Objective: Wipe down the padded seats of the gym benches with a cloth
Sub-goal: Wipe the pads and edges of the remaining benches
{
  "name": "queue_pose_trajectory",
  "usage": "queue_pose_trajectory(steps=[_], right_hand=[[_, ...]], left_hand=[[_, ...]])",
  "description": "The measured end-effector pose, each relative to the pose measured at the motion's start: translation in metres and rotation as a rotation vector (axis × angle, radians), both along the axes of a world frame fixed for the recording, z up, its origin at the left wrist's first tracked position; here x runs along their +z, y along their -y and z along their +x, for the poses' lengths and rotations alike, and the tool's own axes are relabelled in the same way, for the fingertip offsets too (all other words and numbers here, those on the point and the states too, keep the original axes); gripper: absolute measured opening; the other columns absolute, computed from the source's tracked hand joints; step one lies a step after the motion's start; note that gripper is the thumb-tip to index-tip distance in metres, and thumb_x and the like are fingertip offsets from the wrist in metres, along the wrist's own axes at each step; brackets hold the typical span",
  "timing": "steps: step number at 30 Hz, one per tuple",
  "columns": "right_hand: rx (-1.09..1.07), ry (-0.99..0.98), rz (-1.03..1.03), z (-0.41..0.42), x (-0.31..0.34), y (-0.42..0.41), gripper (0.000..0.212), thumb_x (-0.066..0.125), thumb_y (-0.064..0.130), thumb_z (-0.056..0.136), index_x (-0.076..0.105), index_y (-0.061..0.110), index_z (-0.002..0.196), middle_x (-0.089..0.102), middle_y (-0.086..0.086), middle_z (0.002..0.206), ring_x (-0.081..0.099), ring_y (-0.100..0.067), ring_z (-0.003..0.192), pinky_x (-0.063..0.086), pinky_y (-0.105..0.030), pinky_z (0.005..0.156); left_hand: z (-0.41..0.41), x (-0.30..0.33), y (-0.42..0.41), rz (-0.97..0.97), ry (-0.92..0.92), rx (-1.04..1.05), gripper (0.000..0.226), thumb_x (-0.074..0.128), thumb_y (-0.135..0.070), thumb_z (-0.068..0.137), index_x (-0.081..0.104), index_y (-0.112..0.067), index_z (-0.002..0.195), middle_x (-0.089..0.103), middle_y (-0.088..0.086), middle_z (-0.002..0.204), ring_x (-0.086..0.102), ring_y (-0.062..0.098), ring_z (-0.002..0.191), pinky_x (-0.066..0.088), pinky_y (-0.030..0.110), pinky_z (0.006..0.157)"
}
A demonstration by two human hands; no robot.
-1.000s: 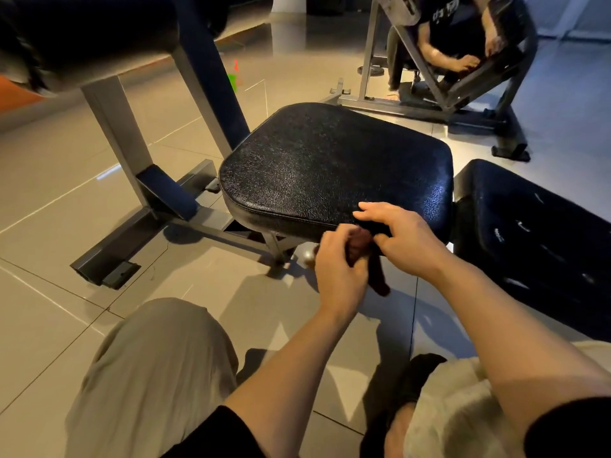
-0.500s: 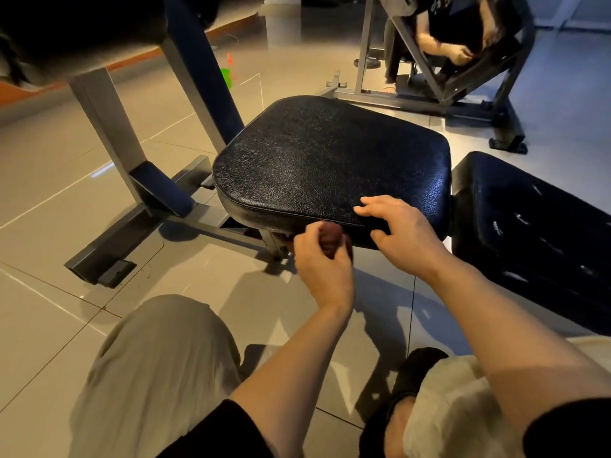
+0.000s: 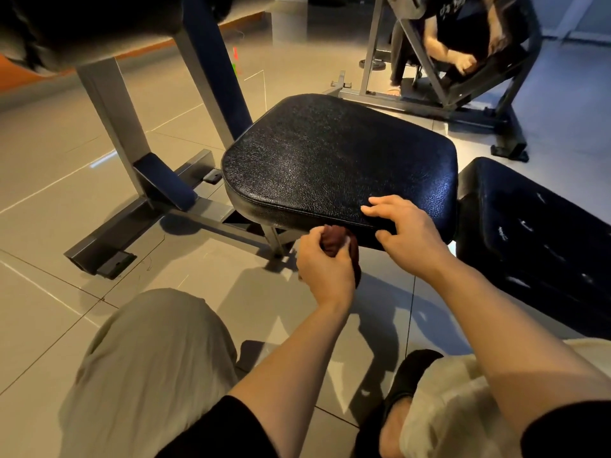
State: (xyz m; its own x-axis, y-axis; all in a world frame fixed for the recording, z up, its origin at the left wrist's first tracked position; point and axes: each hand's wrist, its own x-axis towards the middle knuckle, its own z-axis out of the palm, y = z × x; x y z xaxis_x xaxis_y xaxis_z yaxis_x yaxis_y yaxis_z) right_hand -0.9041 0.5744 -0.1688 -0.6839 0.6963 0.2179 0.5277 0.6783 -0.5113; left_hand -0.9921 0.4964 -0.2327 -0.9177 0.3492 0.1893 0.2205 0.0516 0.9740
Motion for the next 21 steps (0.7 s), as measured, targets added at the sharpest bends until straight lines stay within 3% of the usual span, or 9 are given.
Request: queue_pose_trajectory(steps=[4,8,13,17,19,21], right_hand=[[-0.019,0.014,-0.002,-0.002,0.003,0.004,0.051,0.057,-0.001,0.088,0.057,0.021,0.134,0.047,0.006,0.143,0.037,-0.012,0.134,0.023,-0.019,0.103],[-0.019,0.039,0.004,-0.002,0.002,0.007,0.053,0.057,0.000,0.089,0.053,0.022,0.138,0.044,0.006,0.146,0.035,-0.013,0.136,0.023,-0.022,0.106],[-0.021,0.056,-0.001,-0.002,0.002,0.008,0.054,0.057,0.001,0.089,0.051,0.023,0.139,0.043,0.006,0.147,0.034,-0.014,0.137,0.026,-0.029,0.111],[-0.037,0.046,0.052,-0.008,0.004,0.007,0.049,0.058,0.002,0.089,0.056,0.020,0.135,0.049,0.003,0.140,0.038,-0.016,0.132,0.030,-0.026,0.105],[-0.051,0.051,0.075,-0.011,0.005,0.009,0.048,0.058,0.003,0.089,0.057,0.020,0.133,0.050,0.003,0.137,0.038,-0.016,0.130,0.030,-0.024,0.100],[-0.072,0.064,0.092,-0.013,0.006,0.010,0.047,0.058,0.004,0.089,0.057,0.020,0.133,0.050,0.004,0.135,0.038,-0.014,0.128,0.029,-0.022,0.095]], left_hand=[[0.006,0.001,0.006,0.021,-0.020,-0.017,0.020,0.074,-0.008,0.078,0.064,-0.014,0.095,0.062,0.003,0.092,0.058,0.020,0.088,0.049,0.035,0.081],[0.003,-0.001,0.006,0.040,-0.053,-0.005,0.020,0.073,-0.004,0.076,0.067,-0.011,0.094,0.061,0.000,0.089,0.059,0.022,0.085,0.045,0.027,0.078],[-0.015,-0.025,0.015,-0.173,0.181,0.092,0.022,0.074,-0.013,0.077,0.071,-0.011,0.099,0.069,0.007,0.094,0.062,0.025,0.090,0.044,0.027,0.081],[0.001,-0.003,0.011,0.051,-0.036,0.062,0.021,0.077,-0.007,0.077,0.069,-0.008,0.096,0.060,-0.004,0.089,0.052,0.006,0.081,0.036,0.005,0.076],[0.000,0.003,0.009,0.043,-0.046,0.009,0.020,0.077,-0.009,0.077,0.069,-0.009,0.095,0.062,-0.002,0.090,0.053,0.007,0.082,0.039,0.011,0.076],[-0.009,-0.005,0.010,-0.037,0.063,0.008,0.015,0.076,-0.014,0.077,0.069,-0.012,0.090,0.066,0.003,0.088,0.059,0.015,0.083,0.043,0.021,0.075]])
